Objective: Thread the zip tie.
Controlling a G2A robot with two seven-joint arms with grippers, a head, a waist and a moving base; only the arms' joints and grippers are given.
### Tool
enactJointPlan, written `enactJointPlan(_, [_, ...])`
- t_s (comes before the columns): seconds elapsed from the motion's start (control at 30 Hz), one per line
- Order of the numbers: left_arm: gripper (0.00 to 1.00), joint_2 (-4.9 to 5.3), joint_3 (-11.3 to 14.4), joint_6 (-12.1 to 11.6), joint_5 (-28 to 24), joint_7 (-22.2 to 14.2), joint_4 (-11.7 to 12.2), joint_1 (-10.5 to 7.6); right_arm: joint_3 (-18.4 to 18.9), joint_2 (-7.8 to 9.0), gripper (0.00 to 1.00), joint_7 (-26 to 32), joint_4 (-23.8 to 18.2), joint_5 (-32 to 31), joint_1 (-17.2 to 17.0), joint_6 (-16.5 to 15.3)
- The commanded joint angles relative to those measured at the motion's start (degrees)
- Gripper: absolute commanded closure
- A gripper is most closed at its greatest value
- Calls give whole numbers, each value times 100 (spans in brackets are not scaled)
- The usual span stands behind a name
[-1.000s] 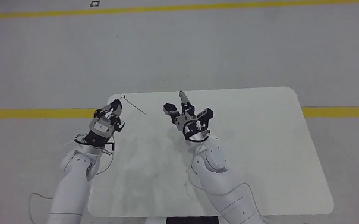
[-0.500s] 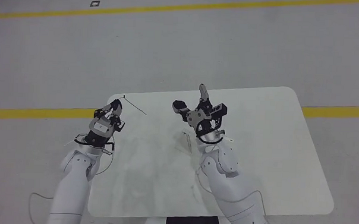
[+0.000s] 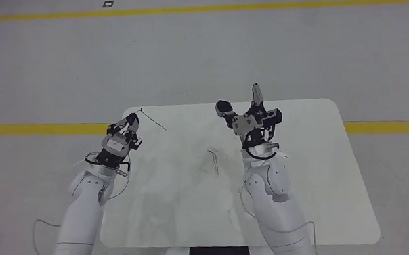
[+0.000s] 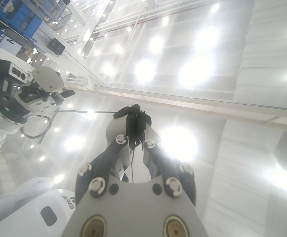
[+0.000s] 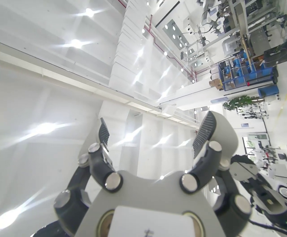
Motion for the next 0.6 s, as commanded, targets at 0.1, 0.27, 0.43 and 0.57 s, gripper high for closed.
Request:
enactJointPlan(0.1, [100, 0, 0, 0, 0, 0, 0, 0, 1, 15, 0, 45, -115, 42, -55, -45])
enactJointPlan(0.27, [100, 5, 48, 7, 101, -47, -99, -8, 1, 15, 0, 45, -115, 42, -55, -45])
enactJointPlan(0.43, [100, 109, 306, 7, -123, -632, -308, 85, 1, 15, 0, 45, -115, 42, -55, -45])
enactJointPlan(0.57, [100, 204, 394, 7, -228, -807, -279, 55, 1, 15, 0, 45, -115, 42, -55, -45])
